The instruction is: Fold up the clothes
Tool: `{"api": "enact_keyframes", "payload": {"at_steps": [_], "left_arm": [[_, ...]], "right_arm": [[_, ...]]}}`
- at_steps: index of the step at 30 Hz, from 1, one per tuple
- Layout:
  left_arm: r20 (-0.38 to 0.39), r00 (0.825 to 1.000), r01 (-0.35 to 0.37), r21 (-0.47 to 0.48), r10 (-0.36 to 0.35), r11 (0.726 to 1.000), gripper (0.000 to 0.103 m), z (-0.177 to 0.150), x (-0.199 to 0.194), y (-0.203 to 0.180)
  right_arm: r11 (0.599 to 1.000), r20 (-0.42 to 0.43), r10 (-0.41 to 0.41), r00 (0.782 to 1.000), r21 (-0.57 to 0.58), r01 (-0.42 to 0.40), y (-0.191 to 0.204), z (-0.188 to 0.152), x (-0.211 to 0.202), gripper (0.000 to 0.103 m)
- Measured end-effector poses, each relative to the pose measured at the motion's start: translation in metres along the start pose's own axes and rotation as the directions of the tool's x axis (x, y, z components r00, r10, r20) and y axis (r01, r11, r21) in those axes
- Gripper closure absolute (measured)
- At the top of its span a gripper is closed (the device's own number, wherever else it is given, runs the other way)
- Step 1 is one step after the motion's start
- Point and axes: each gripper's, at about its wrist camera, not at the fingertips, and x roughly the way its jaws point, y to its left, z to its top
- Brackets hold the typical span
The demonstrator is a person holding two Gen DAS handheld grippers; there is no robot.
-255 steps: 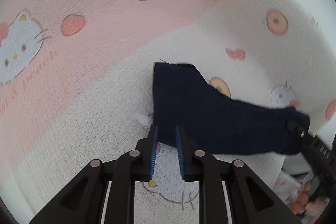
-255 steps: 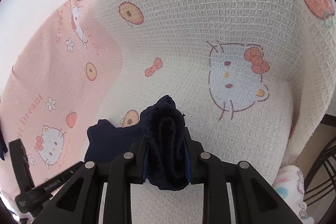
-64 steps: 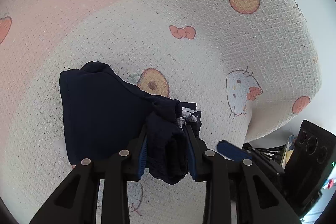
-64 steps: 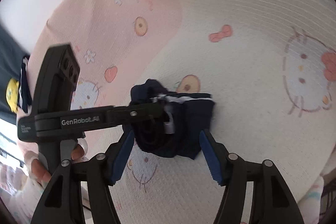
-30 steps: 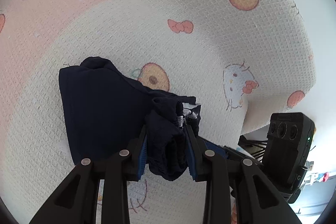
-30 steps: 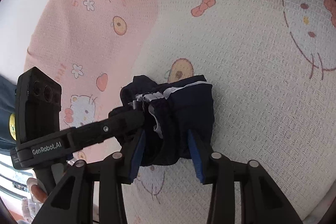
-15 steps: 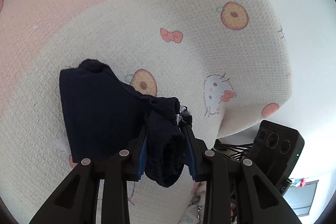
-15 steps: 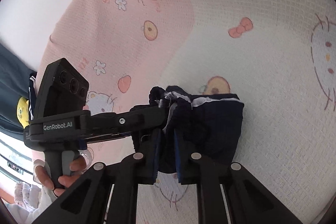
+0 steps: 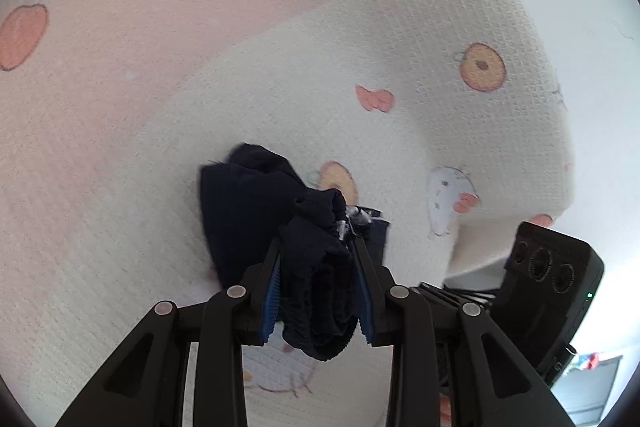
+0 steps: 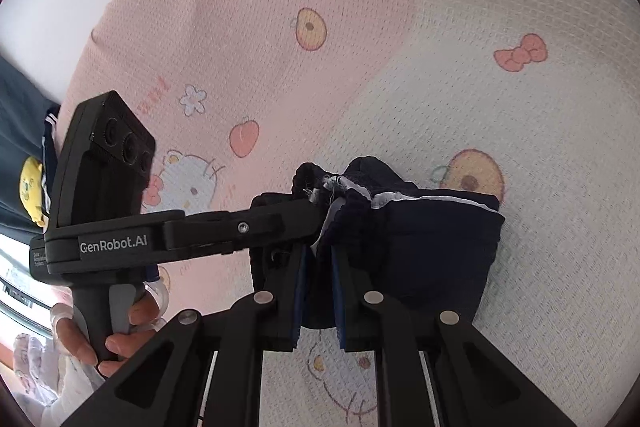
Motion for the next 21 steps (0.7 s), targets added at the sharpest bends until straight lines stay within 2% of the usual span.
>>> {"api": "enact_keyframes", "payload": {"at_steps": [3, 10, 11, 12, 14, 15, 16, 18, 19, 20, 21], "left_arm": [[0.007, 0.998, -0.057, -0.003, 0.057, 0.998, 0.075, 0.003, 0.004, 0.009], [0.028, 0.996, -0.081, -0.001, 0.081, 0.997, 0.075, 0.001, 0.003, 0.016], [0.024, 0.997, -0.079, -0.009, 0.079, 0.997, 0.074, 0.002, 0.002, 0.017], [0.018, 0.997, -0.074, -0.02, 0.075, 0.997, 0.074, 0.002, 0.001, 0.018], [-0.016, 0.998, -0.055, -0.054, 0.054, 0.997, 0.074, 0.004, -0.002, 0.023], [-0.027, 0.998, -0.052, -0.074, 0.05, 0.996, 0.074, 0.004, -0.005, 0.025], [-0.035, 0.998, -0.053, -0.095, 0.049, 0.994, 0.071, 0.004, -0.008, 0.026], [-0.02, 0.998, -0.054, -0.117, 0.052, 0.992, 0.06, 0.002, -0.019, 0.027], [-0.009, 0.999, -0.047, -0.122, 0.046, 0.991, 0.046, 0.0, -0.024, 0.026], [0.003, 0.999, -0.034, -0.128, 0.034, 0.991, 0.038, -0.002, -0.028, 0.025], [0.01, 1.0, -0.019, -0.136, 0.02, 0.991, 0.037, -0.004, -0.031, 0.024]], "right_arm": [[0.999, -0.031, -0.036, 0.999, -0.022, 0.035, -0.001, 0.0, 0.013, 0.092], [0.994, -0.035, -0.067, 0.997, -0.087, 0.064, 0.007, -0.004, 0.02, 0.091], [0.993, -0.033, -0.074, 0.997, -0.099, 0.071, 0.009, -0.005, 0.019, 0.085], [0.992, -0.026, -0.078, 0.997, -0.106, 0.075, 0.011, -0.006, 0.015, 0.066], [0.993, -0.005, -0.07, 0.998, -0.095, 0.069, 0.011, -0.006, 0.004, 0.044], [0.995, 0.007, -0.057, 0.998, -0.085, 0.058, 0.01, -0.006, -0.003, 0.044], [0.997, 0.019, -0.037, 0.999, -0.074, 0.038, 0.008, -0.005, -0.011, 0.044], [0.999, 0.046, -0.016, 0.999, -0.043, 0.018, 0.0, 0.0, -0.024, 0.044], [0.999, 0.062, -0.02, 0.998, -0.025, 0.021, -0.006, 0.003, -0.03, 0.043], [1.0, 0.075, -0.025, 0.997, -0.006, 0.025, -0.013, 0.004, -0.035, 0.041], [0.999, 0.081, -0.034, 0.996, 0.015, 0.033, -0.021, 0.006, -0.039, 0.04]]}}
